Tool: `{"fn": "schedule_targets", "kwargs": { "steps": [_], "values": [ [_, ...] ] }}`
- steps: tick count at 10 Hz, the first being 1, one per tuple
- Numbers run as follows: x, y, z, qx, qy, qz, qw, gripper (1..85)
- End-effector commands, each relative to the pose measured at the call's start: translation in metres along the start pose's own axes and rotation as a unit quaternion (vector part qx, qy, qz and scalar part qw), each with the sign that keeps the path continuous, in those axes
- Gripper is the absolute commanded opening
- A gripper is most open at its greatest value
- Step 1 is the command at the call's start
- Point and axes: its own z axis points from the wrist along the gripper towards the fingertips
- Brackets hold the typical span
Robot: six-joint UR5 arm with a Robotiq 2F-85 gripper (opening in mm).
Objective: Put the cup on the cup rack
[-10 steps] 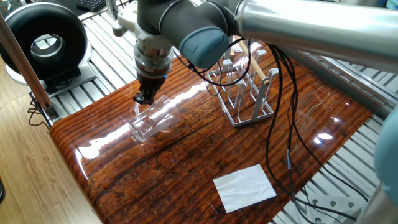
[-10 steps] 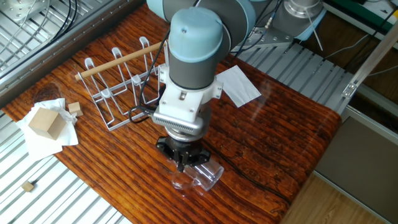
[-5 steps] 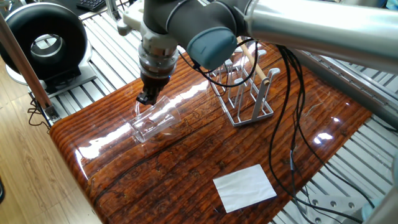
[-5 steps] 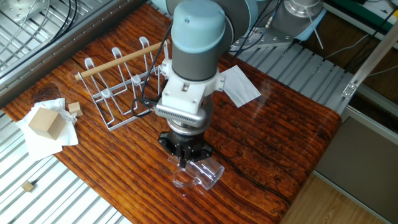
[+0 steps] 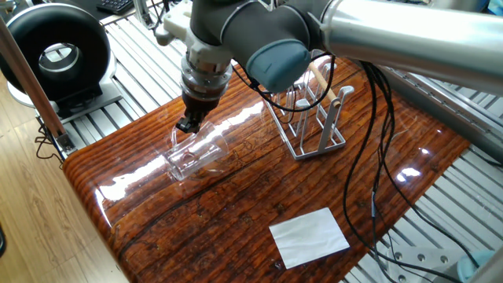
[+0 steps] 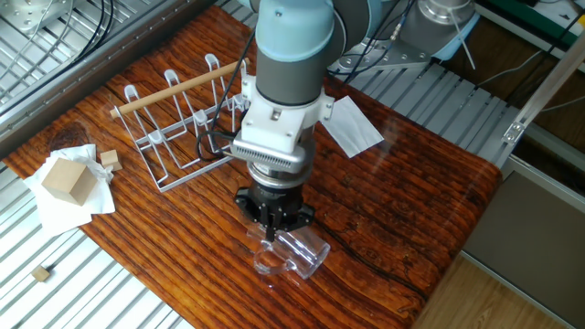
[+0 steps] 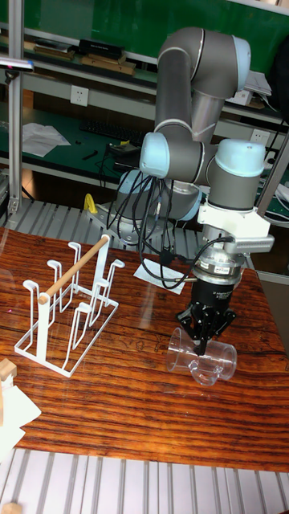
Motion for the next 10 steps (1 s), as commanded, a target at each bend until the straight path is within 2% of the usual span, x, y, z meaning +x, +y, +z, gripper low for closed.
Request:
{"fn": "schedule_targets", "kwargs": {
  "steps": [1, 3, 5, 7, 8, 10],
  "values": [
    [-0.007, -0.004, -0.005, 0.013, -0.003, -0.005, 0.9999, 1.0],
    [-0.022, -0.006, -0.017, 0.032, 0.002, -0.011, 0.9994, 1.0],
    [-0.029, -0.005, -0.026, 0.036, 0.007, -0.013, 0.9992, 1.0],
    [-0.047, -0.007, -0.033, 0.041, 0.007, -0.019, 0.9989, 1.0],
    [-0.062, -0.012, -0.034, 0.051, 0.004, -0.025, 0.9984, 1.0],
    [-0.077, -0.011, -0.019, 0.049, -0.006, -0.018, 0.9987, 1.0]
  ]
}}
